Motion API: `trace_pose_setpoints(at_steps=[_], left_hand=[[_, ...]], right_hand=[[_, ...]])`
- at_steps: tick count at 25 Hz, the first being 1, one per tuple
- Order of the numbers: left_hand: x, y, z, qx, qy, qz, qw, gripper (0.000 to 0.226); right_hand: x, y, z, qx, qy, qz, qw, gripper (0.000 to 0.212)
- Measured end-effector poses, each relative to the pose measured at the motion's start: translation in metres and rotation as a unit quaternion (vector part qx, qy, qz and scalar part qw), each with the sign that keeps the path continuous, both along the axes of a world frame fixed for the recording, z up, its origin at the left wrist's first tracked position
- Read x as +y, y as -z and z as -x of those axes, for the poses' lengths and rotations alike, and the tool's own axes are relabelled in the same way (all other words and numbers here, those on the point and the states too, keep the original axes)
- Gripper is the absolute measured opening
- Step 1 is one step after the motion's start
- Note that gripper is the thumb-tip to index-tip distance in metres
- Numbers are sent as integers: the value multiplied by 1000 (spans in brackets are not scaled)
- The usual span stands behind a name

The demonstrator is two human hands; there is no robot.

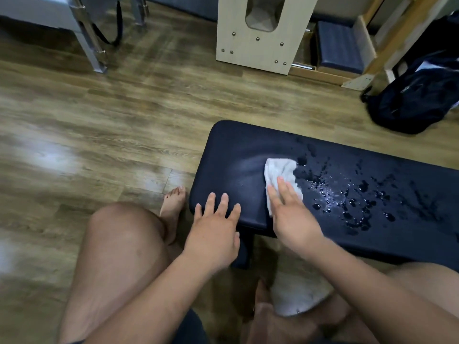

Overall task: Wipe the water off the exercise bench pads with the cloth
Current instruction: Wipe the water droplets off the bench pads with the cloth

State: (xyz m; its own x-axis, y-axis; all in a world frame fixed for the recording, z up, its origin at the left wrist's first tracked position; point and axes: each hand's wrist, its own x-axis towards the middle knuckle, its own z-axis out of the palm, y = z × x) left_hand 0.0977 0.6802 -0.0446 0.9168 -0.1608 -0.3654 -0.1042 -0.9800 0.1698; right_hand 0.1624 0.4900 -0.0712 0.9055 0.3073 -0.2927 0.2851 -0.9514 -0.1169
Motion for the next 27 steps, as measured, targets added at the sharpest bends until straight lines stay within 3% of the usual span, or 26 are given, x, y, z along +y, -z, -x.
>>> trace_pose_setpoints(at_steps=[7, 12, 15, 20, 27], left_hand=[[-4, -6, -10, 8, -2, -6, 1000, 59], [-1, -12, -14, 4, 6, -3, 1000, 53], [-1, -11, -9, 1, -7, 5, 1000, 53], [-8, -11, -10, -5, -36, 14, 999, 52], [-5, -11, -7, -4, -51, 48, 997, 56]], right_hand=[[29, -16, -124, 16, 56, 74, 996, 69], [26, -23, -148, 2, 47, 26, 999, 57], [27, -27, -109, -24, 57, -6, 998, 59], [21, -2, 37, -83, 21, -133, 987, 62], [-2, -5, 78, -75, 4, -116, 990, 62]])
